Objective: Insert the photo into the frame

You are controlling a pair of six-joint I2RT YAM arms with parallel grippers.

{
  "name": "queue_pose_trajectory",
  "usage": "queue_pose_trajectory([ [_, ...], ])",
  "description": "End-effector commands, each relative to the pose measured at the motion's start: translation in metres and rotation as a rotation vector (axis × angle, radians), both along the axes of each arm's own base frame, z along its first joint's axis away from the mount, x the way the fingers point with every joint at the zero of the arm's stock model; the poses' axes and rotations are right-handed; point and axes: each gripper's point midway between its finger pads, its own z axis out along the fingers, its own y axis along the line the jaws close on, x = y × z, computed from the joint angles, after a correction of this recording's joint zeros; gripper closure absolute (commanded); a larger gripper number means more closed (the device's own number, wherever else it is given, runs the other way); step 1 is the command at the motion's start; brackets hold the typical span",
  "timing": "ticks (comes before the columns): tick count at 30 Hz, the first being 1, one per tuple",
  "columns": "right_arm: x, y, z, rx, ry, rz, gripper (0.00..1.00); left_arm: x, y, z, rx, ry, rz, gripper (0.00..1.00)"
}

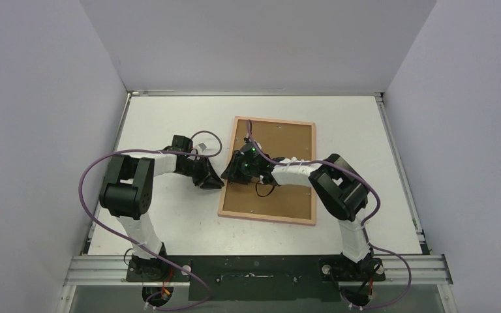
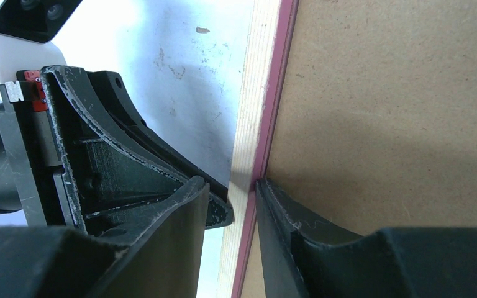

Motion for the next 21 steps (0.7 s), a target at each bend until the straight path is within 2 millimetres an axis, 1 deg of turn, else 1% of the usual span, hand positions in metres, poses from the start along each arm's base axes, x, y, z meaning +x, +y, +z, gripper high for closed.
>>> queue_pose_trajectory([
  [1, -0.019, 0.000, -0.019, -0.008, 0.083, 0.050, 0.65, -0.003, 0.009, -0.017, 0.069, 0.025, -0.004, 0.83],
  [3, -0.017, -0.003, -0.015, -0.002, 0.084, 0.048, 0.65, -0.003, 0.009, -0.016, 0.068, 0.025, -0.005, 0.83],
  [6, -0.015, -0.012, -0.013, -0.022, 0.086, 0.053, 0.64, -0.002, 0.008, -0.016, 0.069, 0.023, -0.007, 0.83],
  [8, -0.018, -0.016, -0.013, -0.028, 0.092, 0.080, 0.64, -0.002, 0.009, -0.016, 0.069, 0.025, -0.006, 0.83],
  [14, -0.029, -0.012, -0.018, -0.015, 0.116, 0.158, 0.64, 0.000, 0.008, -0.016, 0.069, 0.023, -0.006, 0.83],
  [21, -0.026, -0.003, -0.020, -0.008, 0.112, 0.182, 0.63, 0.001, 0.009, -0.014, 0.071, 0.021, -0.009, 0.83],
])
